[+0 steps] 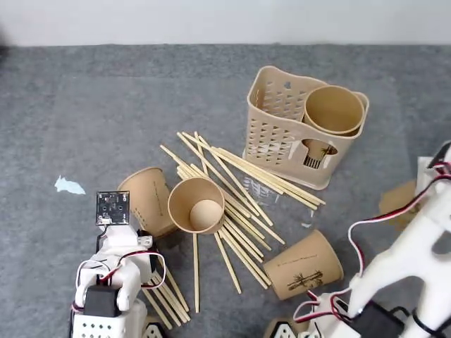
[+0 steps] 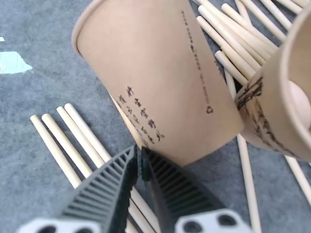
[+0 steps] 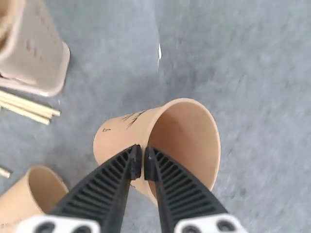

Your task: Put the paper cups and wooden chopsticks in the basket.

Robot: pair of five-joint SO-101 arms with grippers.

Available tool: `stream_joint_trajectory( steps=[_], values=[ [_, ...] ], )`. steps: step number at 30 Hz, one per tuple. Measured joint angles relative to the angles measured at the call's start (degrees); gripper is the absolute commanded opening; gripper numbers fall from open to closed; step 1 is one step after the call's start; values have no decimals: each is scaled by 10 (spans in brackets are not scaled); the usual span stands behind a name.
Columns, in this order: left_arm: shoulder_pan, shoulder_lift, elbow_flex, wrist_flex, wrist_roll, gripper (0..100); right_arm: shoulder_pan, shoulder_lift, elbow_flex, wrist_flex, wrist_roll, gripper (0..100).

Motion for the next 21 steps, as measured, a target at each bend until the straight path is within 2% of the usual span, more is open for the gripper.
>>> stream_joint_trajectory(
  steps=[3, 13, 21],
  values=[
    [0, 0, 0, 0, 0, 14, -25, 0, -31, 0, -4, 7],
    [0, 0, 0, 0, 0, 14, -128, 0, -144, -2, -91, 7],
    [0, 0, 0, 0, 0, 14, -193, 0, -159, -109, -125, 7]
  ],
)
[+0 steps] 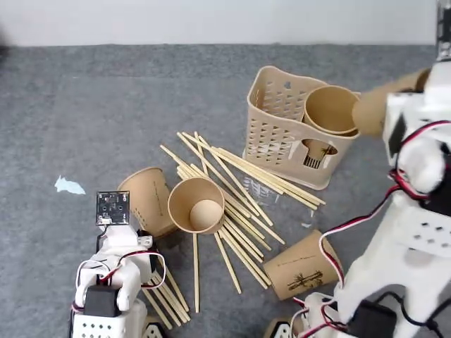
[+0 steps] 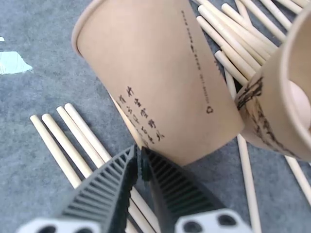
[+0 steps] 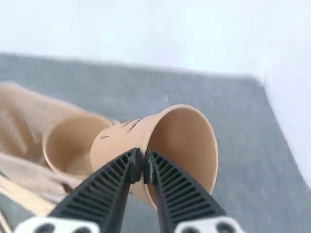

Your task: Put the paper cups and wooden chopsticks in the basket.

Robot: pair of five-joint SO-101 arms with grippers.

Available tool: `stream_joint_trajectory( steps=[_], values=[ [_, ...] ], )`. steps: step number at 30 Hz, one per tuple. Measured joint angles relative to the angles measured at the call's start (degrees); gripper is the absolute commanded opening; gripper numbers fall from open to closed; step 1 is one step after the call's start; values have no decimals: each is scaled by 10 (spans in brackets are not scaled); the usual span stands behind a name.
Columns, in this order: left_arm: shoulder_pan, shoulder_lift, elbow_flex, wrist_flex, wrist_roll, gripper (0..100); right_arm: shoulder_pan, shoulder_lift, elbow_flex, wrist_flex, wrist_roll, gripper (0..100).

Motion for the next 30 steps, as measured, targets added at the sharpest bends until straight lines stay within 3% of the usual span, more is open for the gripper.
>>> stream_joint_trajectory(
  steps=[7, 13, 22, 27, 30],
  values=[
    [0, 0, 0, 0, 0, 14, -74, 12, -1, -41, -2, 7],
    [0, 0, 0, 0, 0, 15, -77, 86, -1, -47, 3, 7],
    [0, 0, 0, 0, 0, 15, -79, 108, 0, -47, 71, 8],
    [-49, 0, -41, 0, 0, 15, -105, 108, 0, -47, 86, 10],
    [-57, 0, -73, 0, -39, 15, -137, 108, 0, -37, 87, 21]
  ],
)
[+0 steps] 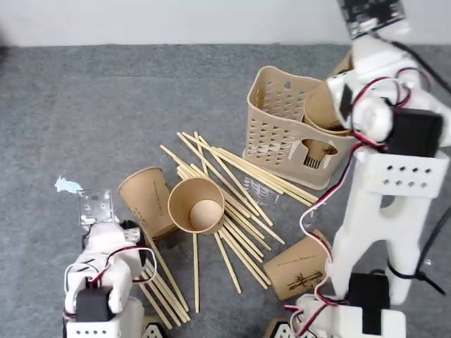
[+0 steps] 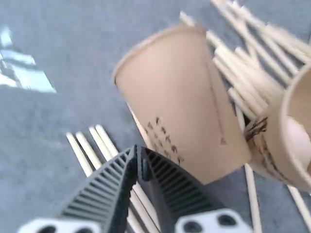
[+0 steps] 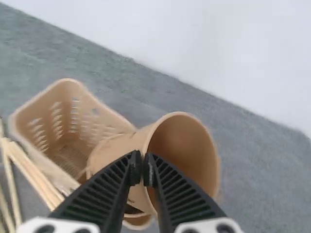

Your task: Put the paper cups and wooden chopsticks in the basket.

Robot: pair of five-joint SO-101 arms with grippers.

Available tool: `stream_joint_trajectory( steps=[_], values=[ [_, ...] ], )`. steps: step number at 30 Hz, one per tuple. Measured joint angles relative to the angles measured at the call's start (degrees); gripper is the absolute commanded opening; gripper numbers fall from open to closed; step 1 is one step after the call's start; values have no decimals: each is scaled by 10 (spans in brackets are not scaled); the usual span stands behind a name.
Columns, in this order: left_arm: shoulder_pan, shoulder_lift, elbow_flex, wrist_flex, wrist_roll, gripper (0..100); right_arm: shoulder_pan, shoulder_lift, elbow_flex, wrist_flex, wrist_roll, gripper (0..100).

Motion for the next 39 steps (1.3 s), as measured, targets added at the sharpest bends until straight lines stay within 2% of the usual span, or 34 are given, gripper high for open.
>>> stream_joint_trajectory(
  steps=[4, 8, 16, 21, 26, 32, 39],
  values=[
    [0, 0, -11, -11, -69, 15, -46, 0, 0, 25, 1, 144],
    [-6, 0, -11, -29, -78, 18, -50, 0, 0, 48, 1, 222],
    [-7, 0, -62, -66, -80, 186, -50, -5, -4, 109, -25, 180],
    [17, 0, -76, -73, -82, 154, -40, -62, -4, 149, -53, 177],
    [45, 0, -114, -62, -83, 145, 45, -101, -4, 149, -105, 177],
    [73, -1, -178, -13, -83, 144, 117, -104, 1, 149, -115, 177],
    [76, 47, -241, 11, -83, 144, 123, -138, 127, 149, -117, 177]
  ],
)
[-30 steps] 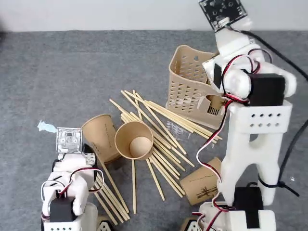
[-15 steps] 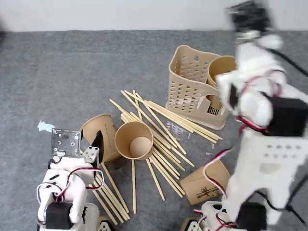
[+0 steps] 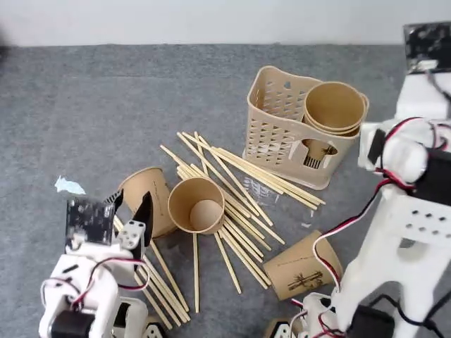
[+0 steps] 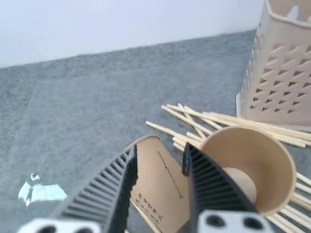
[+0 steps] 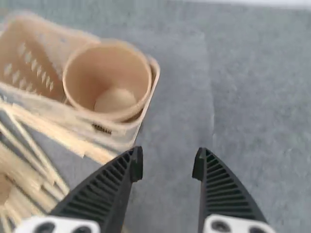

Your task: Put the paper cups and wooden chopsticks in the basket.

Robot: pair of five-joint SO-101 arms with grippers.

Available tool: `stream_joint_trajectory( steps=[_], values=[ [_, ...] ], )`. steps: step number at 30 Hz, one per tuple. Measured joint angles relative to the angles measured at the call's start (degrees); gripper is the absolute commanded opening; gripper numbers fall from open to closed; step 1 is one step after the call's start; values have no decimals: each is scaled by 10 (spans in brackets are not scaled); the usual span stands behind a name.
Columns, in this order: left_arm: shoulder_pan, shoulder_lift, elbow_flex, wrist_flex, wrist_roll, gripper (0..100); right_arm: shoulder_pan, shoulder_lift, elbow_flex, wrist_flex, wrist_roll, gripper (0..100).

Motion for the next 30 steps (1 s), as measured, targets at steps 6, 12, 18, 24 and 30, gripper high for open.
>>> stream_joint_trajectory(
  steps=[6, 12, 18, 24, 30],
  values=[
    [0, 200, -105, 28, -13, 145, 0, -46, 105, 0, 0, 177],
    [27, 395, -215, 75, -14, 145, 2, -91, 219, 0, -2, 177],
    [88, 502, -255, 96, -14, 145, 4, -138, 306, 0, -2, 177],
    [92, 578, -256, 84, -14, 145, 4, -178, 378, 0, -2, 177],
    [92, 648, -256, 58, -11, 129, 4, -194, 458, -11, -2, 177]
  ],
)
